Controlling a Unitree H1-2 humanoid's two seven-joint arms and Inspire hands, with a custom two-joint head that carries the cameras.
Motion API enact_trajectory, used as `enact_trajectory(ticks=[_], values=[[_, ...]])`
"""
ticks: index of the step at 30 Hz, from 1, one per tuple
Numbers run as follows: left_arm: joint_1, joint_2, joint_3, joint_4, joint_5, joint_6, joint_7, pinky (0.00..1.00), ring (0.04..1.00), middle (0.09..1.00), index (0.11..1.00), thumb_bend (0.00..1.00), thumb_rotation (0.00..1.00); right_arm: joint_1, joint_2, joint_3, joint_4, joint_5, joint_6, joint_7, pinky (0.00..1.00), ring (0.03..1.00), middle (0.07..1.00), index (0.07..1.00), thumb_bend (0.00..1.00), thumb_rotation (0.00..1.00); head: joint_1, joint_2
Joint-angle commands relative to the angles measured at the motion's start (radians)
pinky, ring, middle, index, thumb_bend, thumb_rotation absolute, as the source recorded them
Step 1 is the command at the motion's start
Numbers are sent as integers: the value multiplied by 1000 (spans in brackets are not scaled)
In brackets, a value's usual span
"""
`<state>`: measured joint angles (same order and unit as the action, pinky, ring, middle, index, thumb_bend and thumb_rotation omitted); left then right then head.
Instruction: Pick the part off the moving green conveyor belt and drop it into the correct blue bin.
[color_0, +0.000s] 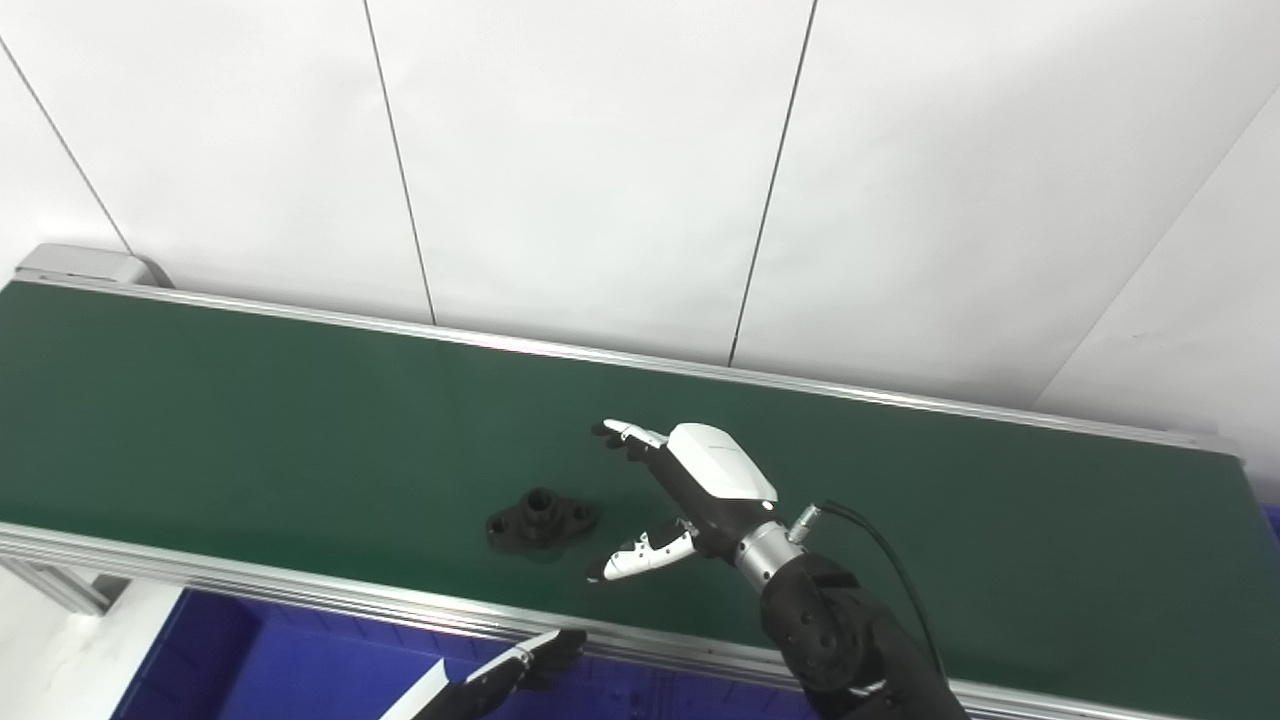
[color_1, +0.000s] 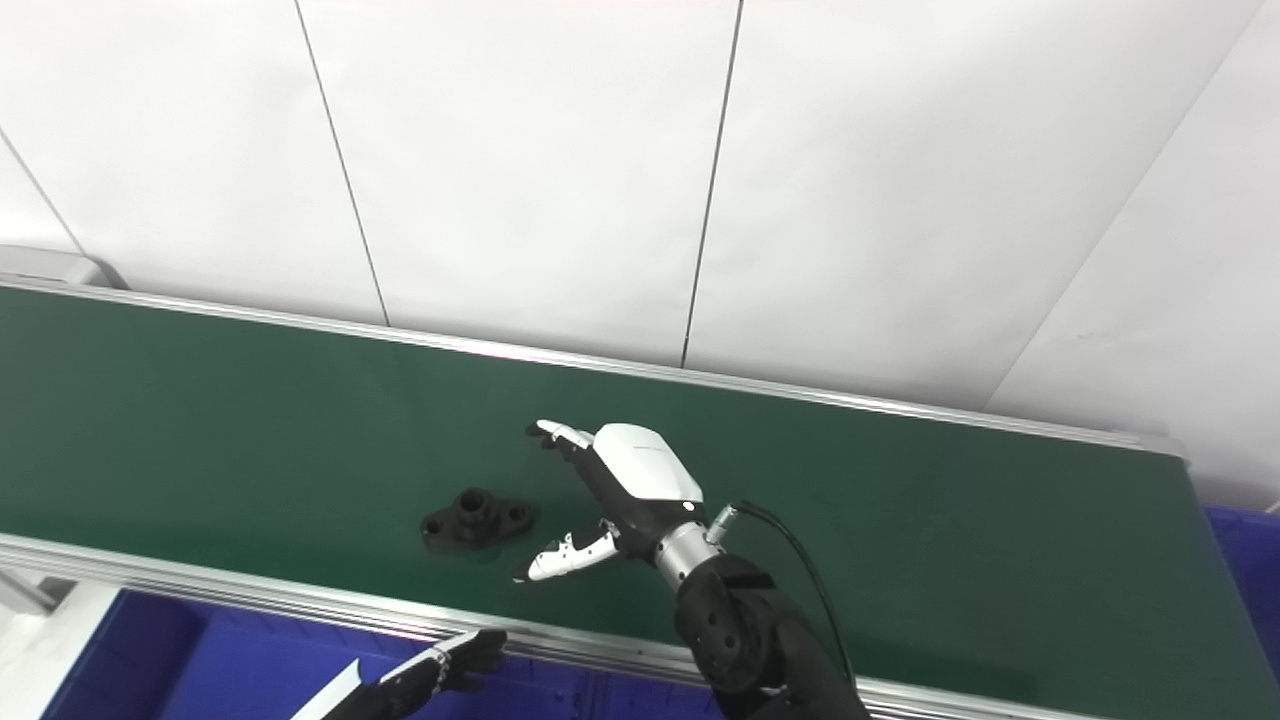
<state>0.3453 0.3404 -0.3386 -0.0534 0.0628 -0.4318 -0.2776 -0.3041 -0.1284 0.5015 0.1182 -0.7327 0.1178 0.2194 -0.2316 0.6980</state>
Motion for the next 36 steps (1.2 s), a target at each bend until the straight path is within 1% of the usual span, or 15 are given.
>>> enact_trajectory(ticks=[1,3,7,11,15,20,23,26,29,34,35,36], values=[[15,0,6,-35,-15,-37,12,836,892,922,923,866,559,-45,8,6,-4,-9,-36,-19,795,821,854,897,836,335,3,2],[22,-2,3,-41,-28,-37,3,842,895,926,925,855,550,-54,4,14,12,-16,-35,-18,799,824,856,899,831,344,6,4],[25,-8,1,-41,-37,-37,-8,854,901,930,929,851,546,-67,-2,18,54,-15,-41,-23,795,819,849,890,830,315,16,10],[25,-10,2,-39,-20,-38,2,840,895,928,930,865,567,-77,-6,24,89,-15,-45,-27,790,817,849,891,814,307,21,14],[26,-13,5,-39,-17,-38,5,830,891,923,927,866,557,-76,-11,37,96,-21,-46,-25,792,818,851,896,791,321,19,20],[25,-16,5,-44,-19,-38,4,816,883,923,927,859,542,-67,-20,57,111,-26,-60,-35,790,811,841,881,776,279,21,29],[26,-18,6,-47,-20,-38,2,819,884,922,925,865,544,-59,-29,64,117,-26,-71,-42,791,807,834,873,755,234,19,34],[25,-21,8,-51,-21,-37,2,817,881,918,921,869,529,-42,-41,73,116,-26,-89,-60,749,775,804,848,746,182,17,39],[26,-24,9,-56,-22,-37,3,818,882,916,917,866,526,-31,-54,84,112,-28,-109,-74,685,727,760,815,738,128,18,45],[29,-30,13,-64,-14,-37,6,818,880,913,913,868,530,-9,-65,97,109,-34,-122,-95,633,682,724,780,696,91,16,54],[29,-31,13,-66,-13,-37,6,824,883,913,914,866,532,-7,-67,100,110,-37,-122,-98,466,520,582,741,612,37,16,54],[30,-33,14,-68,-15,-37,5,827,884,913,914,865,533,-6,-71,106,105,-46,-113,-92,409,464,534,728,583,18,13,56]])
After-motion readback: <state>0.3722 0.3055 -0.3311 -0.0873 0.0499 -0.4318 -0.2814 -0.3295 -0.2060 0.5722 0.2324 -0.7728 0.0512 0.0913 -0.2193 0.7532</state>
